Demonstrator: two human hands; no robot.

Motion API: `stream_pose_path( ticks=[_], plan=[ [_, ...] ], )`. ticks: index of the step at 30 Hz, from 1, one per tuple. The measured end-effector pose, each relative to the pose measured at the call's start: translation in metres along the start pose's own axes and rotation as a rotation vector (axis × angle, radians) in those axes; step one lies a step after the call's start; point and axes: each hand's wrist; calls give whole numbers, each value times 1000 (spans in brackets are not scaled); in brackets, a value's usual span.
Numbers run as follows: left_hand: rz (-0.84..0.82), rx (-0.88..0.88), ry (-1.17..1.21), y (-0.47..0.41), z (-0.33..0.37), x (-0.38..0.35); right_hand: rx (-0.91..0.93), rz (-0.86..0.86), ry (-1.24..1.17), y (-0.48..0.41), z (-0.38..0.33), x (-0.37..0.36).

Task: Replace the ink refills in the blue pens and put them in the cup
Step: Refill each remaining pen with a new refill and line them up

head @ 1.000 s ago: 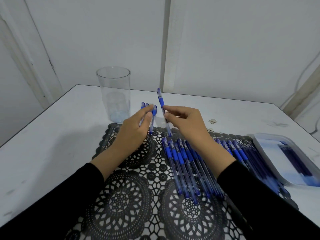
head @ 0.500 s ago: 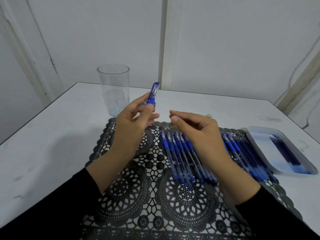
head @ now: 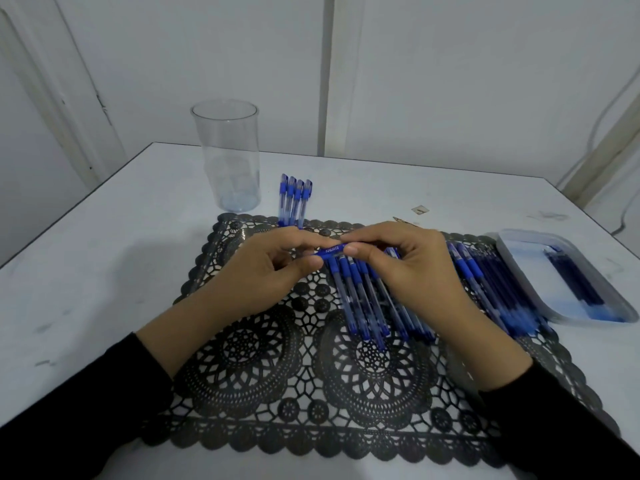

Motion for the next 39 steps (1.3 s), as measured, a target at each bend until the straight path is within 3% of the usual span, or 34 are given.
stream_pose_path(
  ticks=[20,27,35,39],
  plan=[
    [-47,-45,-71,-1,2,7,-34,14,-47,1,-2,-6],
    [-12,34,-57,10,-9,19,-185,157,-138,-6,11,29],
    [122,67,37,11,-5,18,-251,35,-114,-3,14,14],
    [198,145,104,11,-4,13,-200,-44,-17,-2,11,-6]
  ],
)
Point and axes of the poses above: each hand's wrist, its own y-axis away from the middle knuckle, its own x-axis out of the back of the hand, z = x × y, and after that the axes turned 6 degrees about x, right-handed
